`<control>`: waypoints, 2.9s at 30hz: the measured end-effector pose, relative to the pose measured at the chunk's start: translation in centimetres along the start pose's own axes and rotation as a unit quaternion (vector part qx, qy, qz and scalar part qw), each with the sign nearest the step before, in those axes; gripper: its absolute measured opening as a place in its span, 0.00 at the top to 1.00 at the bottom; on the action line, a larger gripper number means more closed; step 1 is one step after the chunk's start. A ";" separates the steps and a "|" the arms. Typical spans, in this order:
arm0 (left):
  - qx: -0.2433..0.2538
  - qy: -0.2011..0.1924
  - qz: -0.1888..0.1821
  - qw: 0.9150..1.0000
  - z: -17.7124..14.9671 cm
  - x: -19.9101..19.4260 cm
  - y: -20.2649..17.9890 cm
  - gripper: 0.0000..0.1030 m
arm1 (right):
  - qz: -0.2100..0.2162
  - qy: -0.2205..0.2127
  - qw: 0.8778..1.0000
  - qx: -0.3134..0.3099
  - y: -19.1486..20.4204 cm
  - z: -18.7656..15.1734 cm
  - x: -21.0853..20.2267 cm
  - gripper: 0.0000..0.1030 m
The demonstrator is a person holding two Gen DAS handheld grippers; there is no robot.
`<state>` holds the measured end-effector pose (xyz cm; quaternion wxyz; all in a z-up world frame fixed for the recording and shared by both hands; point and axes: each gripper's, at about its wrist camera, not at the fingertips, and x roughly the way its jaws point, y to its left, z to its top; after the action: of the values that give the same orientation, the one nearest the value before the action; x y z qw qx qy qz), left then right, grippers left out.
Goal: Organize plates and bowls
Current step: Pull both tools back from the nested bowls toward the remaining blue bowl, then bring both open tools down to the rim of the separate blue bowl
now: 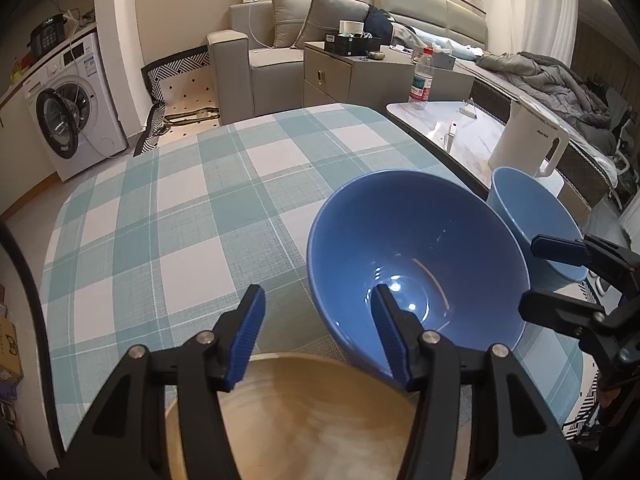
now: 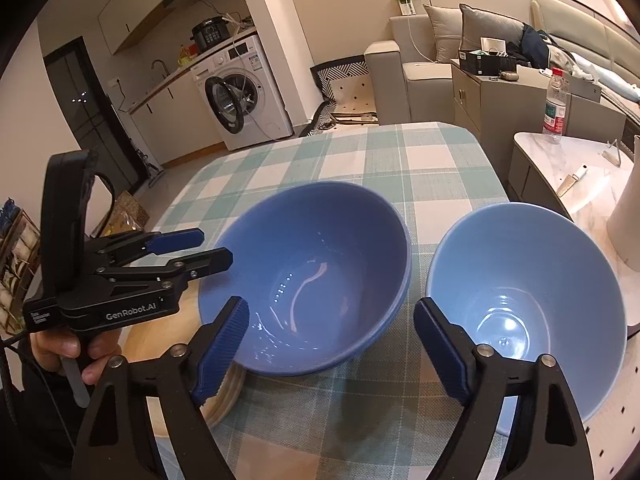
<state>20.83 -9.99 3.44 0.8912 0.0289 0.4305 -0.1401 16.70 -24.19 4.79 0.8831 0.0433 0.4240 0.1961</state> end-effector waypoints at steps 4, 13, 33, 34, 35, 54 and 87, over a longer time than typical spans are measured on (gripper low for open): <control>-0.011 0.001 -0.005 1.000 0.1 0.0 0.5 0.45 | -0.001 -0.005 1.000 0.003 -0.1 0.1 -0.4 0.09; -0.011 -0.007 -0.016 1.000 0.6 -0.4 0.2 0.39 | -0.004 -0.032 0.999 0.005 -0.5 0.5 -1.9 0.05; 0.012 -0.028 -0.038 0.999 2.0 -1.3 -2.1 0.03 | -0.044 -0.068 0.995 0.051 -4.9 0.2 -5.0 0.01; 0.015 -0.029 -0.039 0.999 2.1 -1.3 -2.3 0.03 | -0.045 -0.068 0.995 0.052 -5.0 0.1 -5.1 0.01; 0.018 -0.029 -0.039 0.999 2.2 -1.2 -2.5 0.03 | -0.047 -0.069 0.995 0.053 -5.0 0.1 -5.3 0.01; 0.063 -0.028 -0.064 0.996 3.9 -0.3 -6.2 0.02 | -0.098 -0.085 0.985 0.112 -9.5 -1.3 -8.5 0.01; 0.116 -0.031 -0.106 0.987 5.6 1.1 -11.2 0.07 | -0.142 -0.062 0.976 0.150 -13.5 -2.7 -7.5 0.01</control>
<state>22.67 -21.92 6.86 0.8746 0.0817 0.3846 -0.2836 14.61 -39.76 5.32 0.9098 0.1267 0.3952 -0.0003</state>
